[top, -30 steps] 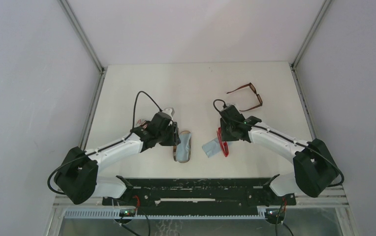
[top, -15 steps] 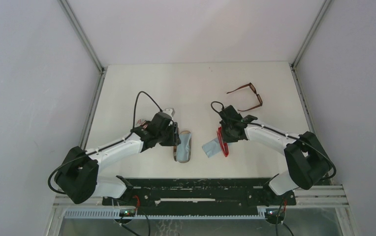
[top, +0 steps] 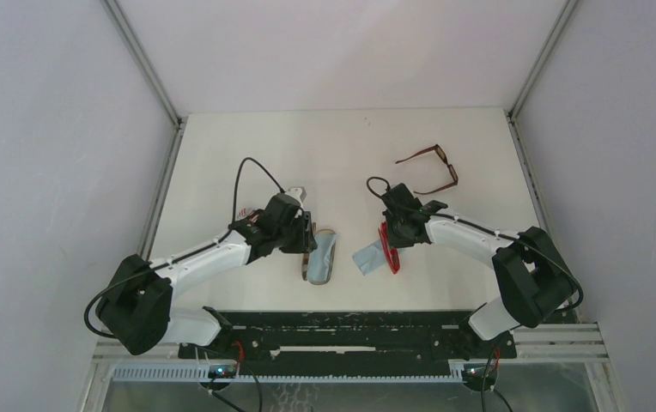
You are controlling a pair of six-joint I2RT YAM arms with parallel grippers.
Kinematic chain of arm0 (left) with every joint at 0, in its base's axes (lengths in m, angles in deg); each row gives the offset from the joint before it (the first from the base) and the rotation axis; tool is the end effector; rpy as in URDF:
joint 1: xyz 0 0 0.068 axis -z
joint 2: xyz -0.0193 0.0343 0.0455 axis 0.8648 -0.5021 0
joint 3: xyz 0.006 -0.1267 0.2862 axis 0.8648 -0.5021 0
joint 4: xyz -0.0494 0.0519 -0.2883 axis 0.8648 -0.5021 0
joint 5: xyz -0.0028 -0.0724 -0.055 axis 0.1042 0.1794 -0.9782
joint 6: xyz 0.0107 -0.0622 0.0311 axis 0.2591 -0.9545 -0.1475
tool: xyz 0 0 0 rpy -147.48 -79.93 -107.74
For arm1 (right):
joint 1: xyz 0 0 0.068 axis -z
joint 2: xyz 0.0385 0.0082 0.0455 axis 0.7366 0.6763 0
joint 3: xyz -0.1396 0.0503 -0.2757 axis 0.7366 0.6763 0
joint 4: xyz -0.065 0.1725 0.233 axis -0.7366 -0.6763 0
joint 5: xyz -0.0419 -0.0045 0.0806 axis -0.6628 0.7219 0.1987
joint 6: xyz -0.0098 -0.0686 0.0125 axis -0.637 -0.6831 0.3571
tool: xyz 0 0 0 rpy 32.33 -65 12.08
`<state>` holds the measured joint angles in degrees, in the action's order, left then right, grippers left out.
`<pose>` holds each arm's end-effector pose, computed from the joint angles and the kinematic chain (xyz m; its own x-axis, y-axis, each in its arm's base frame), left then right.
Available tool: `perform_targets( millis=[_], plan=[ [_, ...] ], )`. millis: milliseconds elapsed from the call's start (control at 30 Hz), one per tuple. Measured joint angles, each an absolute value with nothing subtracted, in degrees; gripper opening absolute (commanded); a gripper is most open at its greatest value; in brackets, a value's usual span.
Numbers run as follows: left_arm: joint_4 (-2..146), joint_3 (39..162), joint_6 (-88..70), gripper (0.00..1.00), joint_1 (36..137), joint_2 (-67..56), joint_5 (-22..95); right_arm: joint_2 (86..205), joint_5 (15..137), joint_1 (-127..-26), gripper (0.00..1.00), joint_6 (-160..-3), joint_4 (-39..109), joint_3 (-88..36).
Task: Organize the sunglasses
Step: Adjust the sunglasses case at the center of the board, then pick up the sunglasses from the center of the board.
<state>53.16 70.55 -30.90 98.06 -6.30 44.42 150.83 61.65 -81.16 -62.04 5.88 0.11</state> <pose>0.2335 -0.1842 0.2008 -0.8505 -0.0410 -0.5244 0.1760 0.9173 -0.3573 0.2662 0.1692 0.1774 -0.9101 -0.0797 -0.4066 -0.1207 0.9898 0.0761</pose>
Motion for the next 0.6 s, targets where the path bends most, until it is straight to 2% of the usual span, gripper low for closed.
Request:
perform_targets(
  millis=[167, 433, 600],
  plan=[
    [53.1, 70.6, -30.9, 0.44, 98.1, -6.6, 44.4, 150.9, 61.7, -81.1, 0.01, -62.3, 6.0, 0.1],
    [53.2, 70.6, -30.9, 0.45, 98.2, -6.7, 44.4, 150.2, 60.7, -81.1, 0.00, -62.4, 5.6, 0.1],
    [53.2, 70.6, -31.1, 0.45, 98.6, -6.7, 44.4, 143.9, 59.5, -81.1, 0.00, -61.7, 4.2, 0.1]
  ],
)
